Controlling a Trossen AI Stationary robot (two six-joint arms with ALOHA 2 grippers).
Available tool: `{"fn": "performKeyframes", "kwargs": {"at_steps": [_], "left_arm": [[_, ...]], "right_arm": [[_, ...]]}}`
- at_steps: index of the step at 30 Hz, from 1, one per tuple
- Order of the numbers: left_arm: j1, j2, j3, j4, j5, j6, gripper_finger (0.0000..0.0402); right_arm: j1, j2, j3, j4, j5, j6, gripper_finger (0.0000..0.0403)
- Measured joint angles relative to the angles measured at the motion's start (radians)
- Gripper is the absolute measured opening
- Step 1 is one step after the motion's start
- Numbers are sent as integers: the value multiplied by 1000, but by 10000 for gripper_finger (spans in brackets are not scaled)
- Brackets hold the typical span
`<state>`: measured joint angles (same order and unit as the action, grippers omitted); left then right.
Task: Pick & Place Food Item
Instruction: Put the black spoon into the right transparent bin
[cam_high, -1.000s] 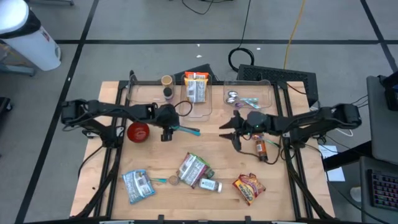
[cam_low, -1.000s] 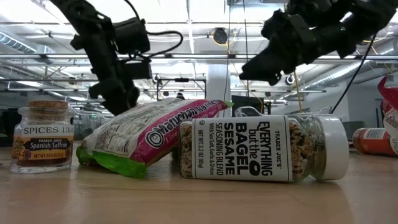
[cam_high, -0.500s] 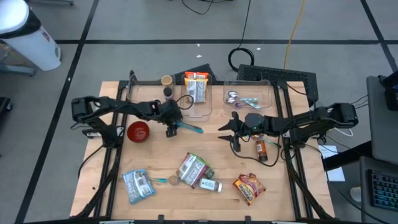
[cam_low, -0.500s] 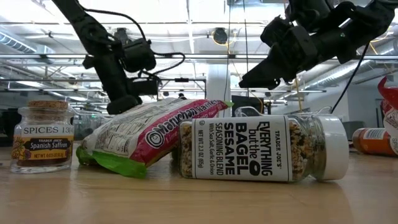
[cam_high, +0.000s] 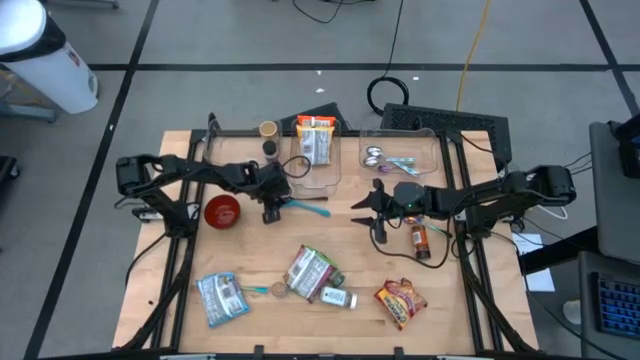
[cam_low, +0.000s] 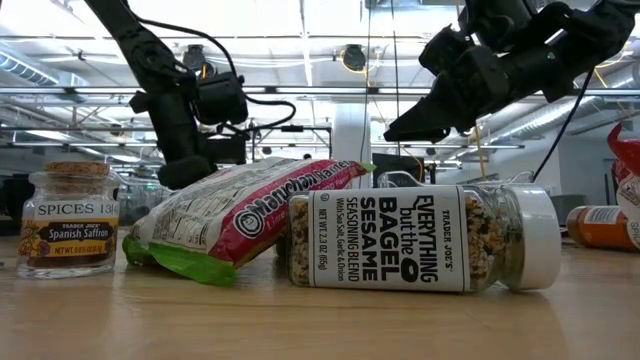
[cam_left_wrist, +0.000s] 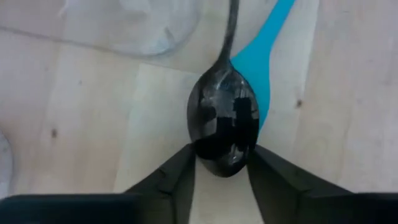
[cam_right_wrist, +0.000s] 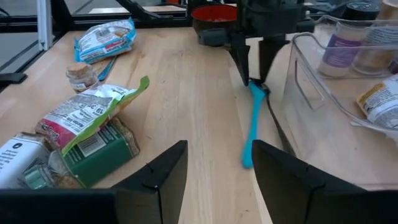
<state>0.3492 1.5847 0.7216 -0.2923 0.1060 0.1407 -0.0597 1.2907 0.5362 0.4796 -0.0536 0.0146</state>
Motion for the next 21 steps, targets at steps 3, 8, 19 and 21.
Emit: {"fn": "performKeyframes", "kwargs": {"at_steps": [3,8,19,21], "left_arm": [[-15,0,0,1,7,-11,89],[-43,-8,1,-28,10,-18,16],[-109,-8,79,-147,56,-25,8],[-121,-8,106,-160,54,-20,12]], "right_arm": [[0,0,0,-1,7,0,174],[0,0,0,-2,6,1,174],[0,0,0,-13,5,0,174],[0,0,0,-15,5,0,174]]}}
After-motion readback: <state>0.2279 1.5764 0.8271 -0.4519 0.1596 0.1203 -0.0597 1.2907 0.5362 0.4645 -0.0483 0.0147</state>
